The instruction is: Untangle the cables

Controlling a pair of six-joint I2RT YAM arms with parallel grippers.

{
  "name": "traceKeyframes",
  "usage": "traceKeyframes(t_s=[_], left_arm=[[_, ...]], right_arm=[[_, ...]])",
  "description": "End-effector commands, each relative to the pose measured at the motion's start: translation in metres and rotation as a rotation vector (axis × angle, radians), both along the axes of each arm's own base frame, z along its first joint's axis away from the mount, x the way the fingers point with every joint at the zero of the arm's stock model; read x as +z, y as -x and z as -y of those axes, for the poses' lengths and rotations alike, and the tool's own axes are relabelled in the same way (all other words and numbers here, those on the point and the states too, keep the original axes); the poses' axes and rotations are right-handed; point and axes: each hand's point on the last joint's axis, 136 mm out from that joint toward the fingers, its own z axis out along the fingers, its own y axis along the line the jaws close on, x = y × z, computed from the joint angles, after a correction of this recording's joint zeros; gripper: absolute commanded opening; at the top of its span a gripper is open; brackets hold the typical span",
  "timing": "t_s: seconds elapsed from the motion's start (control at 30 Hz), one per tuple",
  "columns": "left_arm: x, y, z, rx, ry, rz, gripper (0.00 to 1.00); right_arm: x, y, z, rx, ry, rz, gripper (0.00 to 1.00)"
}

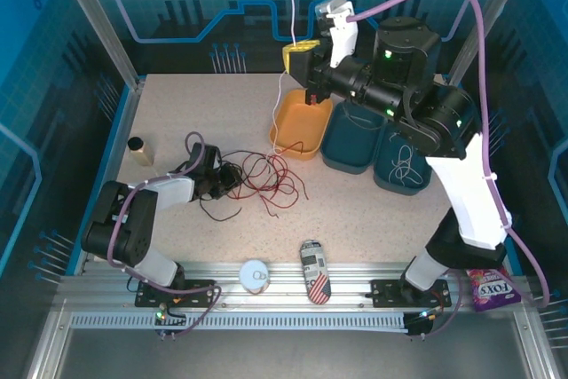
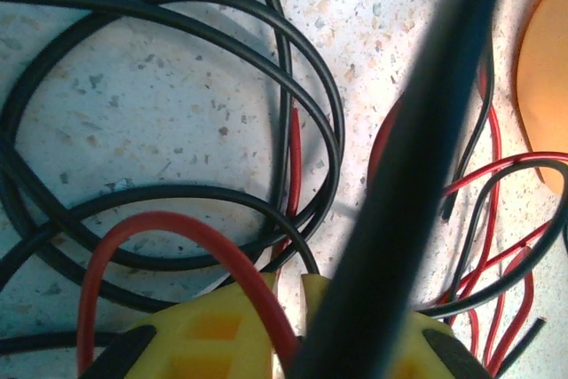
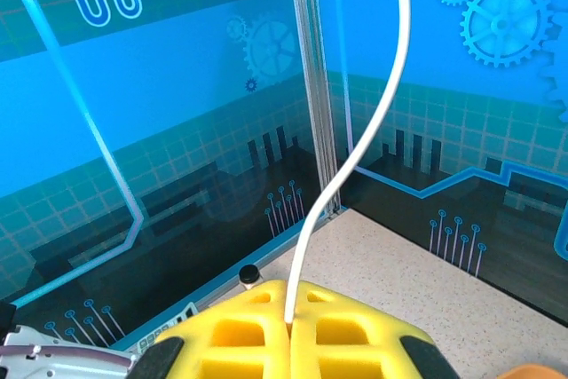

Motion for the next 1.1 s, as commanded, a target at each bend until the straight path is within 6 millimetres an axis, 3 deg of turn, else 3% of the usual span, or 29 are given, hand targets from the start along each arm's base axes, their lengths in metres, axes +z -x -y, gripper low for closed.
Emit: traceKeyframes(t_s=[0.0,0.1,0.17,0.3,0.43,0.5,0.73,0.9,1.07], left_arm=[[0.008,-0.007,0.008,-0.009,0.026,0.028,0.23],[0.029,-0.010,0.013,-0.025,0.052,0.078,0.35],[0.051,-0.011,0.014,-0.038,0.057,0.124,0.50],[0.102,-0.009,0.010,-0.064,0.027,0.247,0.63],[0.147,0.003,0.002,-0.087,-0.018,0.401,0.62],[0.160,0.012,0.003,-0.105,-0.016,0.474,0.61],[0.198,0.065,0.052,-0.300,0.063,0.783,0.55],[0.208,0.091,0.094,-0.502,0.018,0.900,0.56],[0.200,0.086,0.117,-0.573,-0.019,0.882,0.51]], right_arm=[[0.015,0.012,0.014,0.010,-0.050,0.025,0.00],[0.002,0.011,0.007,0.032,-0.037,-0.017,0.00],[-0.007,0.009,0.002,0.039,-0.018,-0.045,0.00],[-0.023,0.001,-0.006,0.036,0.012,-0.089,0.00],[-0.030,-0.008,-0.011,0.015,0.027,-0.102,0.00],[-0.029,-0.009,-0.011,0.014,0.025,-0.100,0.00],[-0.027,-0.015,-0.011,-0.010,0.021,-0.093,0.00],[-0.026,-0.015,-0.014,-0.004,0.013,-0.095,0.00],[-0.027,-0.015,-0.017,0.007,0.008,-0.104,0.00]])
